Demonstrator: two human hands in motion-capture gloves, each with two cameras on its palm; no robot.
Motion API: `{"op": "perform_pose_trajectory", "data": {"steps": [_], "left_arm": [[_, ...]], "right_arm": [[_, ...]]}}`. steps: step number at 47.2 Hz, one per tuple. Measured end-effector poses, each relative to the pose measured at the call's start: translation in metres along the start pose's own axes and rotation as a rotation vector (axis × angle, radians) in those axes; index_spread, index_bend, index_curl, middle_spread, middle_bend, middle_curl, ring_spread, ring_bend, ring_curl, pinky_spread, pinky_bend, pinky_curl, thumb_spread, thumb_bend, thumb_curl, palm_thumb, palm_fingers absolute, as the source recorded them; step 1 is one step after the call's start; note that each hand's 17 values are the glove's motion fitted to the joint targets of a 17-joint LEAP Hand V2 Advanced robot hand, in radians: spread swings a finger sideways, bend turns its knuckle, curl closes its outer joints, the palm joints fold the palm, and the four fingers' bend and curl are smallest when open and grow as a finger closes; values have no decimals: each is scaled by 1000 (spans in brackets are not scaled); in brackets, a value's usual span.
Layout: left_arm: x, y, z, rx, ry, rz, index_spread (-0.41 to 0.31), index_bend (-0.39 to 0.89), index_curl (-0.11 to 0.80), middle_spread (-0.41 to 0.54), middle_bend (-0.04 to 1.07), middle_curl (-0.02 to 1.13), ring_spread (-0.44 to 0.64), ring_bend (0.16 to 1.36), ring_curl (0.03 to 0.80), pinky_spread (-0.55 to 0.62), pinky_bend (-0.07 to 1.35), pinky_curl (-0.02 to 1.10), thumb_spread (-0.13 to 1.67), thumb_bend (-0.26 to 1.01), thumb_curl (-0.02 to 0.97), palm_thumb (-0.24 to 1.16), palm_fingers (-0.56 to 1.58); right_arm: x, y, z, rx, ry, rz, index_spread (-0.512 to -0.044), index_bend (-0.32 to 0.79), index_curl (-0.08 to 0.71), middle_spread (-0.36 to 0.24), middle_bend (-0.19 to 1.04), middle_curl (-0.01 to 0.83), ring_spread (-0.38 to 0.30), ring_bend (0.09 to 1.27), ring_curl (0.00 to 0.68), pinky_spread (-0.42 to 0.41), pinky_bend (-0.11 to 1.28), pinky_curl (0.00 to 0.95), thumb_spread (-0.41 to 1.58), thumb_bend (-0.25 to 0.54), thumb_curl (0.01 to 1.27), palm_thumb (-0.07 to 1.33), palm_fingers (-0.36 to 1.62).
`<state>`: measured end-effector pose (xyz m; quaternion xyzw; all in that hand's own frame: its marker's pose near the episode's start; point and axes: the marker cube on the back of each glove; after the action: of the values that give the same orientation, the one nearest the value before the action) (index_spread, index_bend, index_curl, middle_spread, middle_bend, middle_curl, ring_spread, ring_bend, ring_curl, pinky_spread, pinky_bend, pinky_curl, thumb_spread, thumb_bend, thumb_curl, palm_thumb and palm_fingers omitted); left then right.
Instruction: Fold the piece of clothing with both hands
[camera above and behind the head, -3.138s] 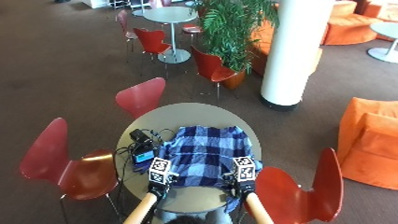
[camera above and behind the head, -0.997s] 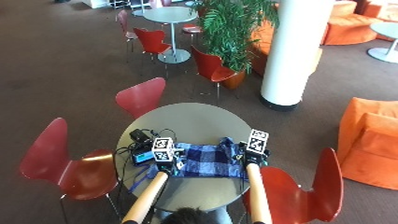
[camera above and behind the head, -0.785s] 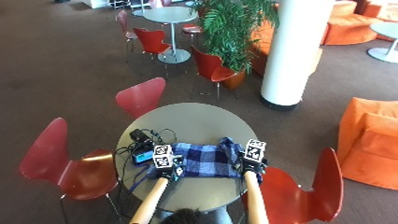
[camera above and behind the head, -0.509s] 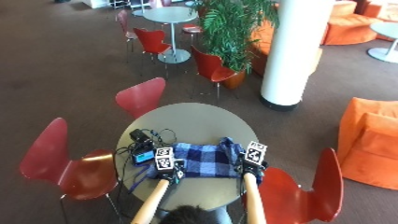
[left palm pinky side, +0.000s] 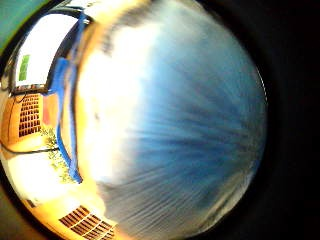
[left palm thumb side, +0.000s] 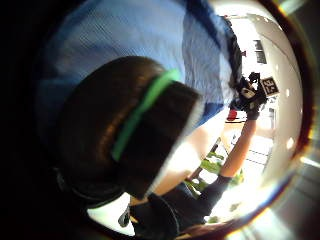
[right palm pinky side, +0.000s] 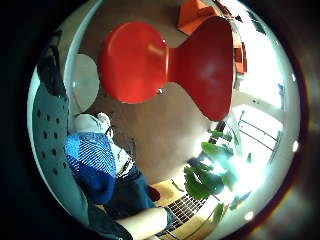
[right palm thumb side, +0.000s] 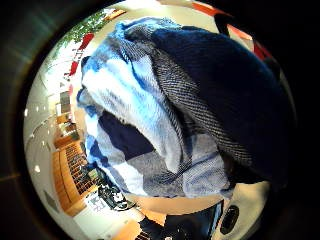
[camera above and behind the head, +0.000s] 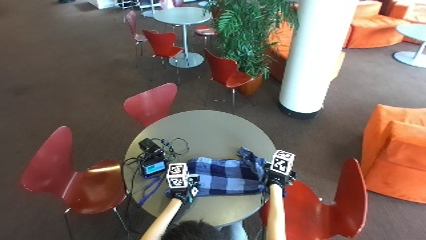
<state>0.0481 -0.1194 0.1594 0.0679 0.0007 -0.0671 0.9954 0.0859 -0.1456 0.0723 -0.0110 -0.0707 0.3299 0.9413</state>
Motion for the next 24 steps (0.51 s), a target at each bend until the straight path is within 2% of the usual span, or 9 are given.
{"op": "perform_pose_trajectory", "data": {"steps": [4, 7, 12, 20, 24], "left_arm": [[5, 31, 0, -265, 44, -57, -128, 172, 389, 82, 132, 247, 302, 462, 328, 267, 304, 323, 1087, -20, 216, -3, 228], [7, 39, 1, -385, 57, -69, -132, 219, 406, 72, 167, 265, 307, 417, 330, 283, 271, 329, 1112, -10, 221, 15, 177], [9, 41, 2, -465, 50, -78, -125, 158, 394, 85, 155, 275, 343, 383, 327, 331, 270, 338, 1113, -22, 224, 5, 2], [10, 42, -3, -516, 138, -49, -122, 160, 377, 111, 157, 262, 377, 382, 304, 364, 272, 329, 1107, -20, 229, -1, -29], [6, 39, -7, -503, 165, -54, -117, 169, 373, 118, 161, 260, 387, 383, 301, 372, 271, 329, 1112, -19, 232, 0, -25]], "right_arm": [[9, -5, -4, 24, 17, 21, -280, 198, 264, -186, 356, 453, -219, 728, 458, -314, 762, 392, 1008, 94, 379, 937, 1260], [11, -9, -7, 43, -12, 26, -276, 197, 289, -186, 341, 457, -221, 718, 457, -330, 747, 391, 999, 85, 378, 957, 1276], [12, -5, -13, 20, -47, 50, -268, 192, 322, -194, 327, 467, -229, 719, 460, -344, 717, 389, 978, 70, 380, 994, 1299], [0, 3, -56, 93, -64, 42, -263, 180, 358, -208, 323, 483, -235, 719, 464, -357, 696, 393, 953, 46, 384, 1041, 1313], [-15, -22, -64, 49, -74, 23, -262, 175, 369, -214, 319, 489, -236, 721, 465, -361, 692, 396, 940, 34, 387, 1062, 1313]]}}
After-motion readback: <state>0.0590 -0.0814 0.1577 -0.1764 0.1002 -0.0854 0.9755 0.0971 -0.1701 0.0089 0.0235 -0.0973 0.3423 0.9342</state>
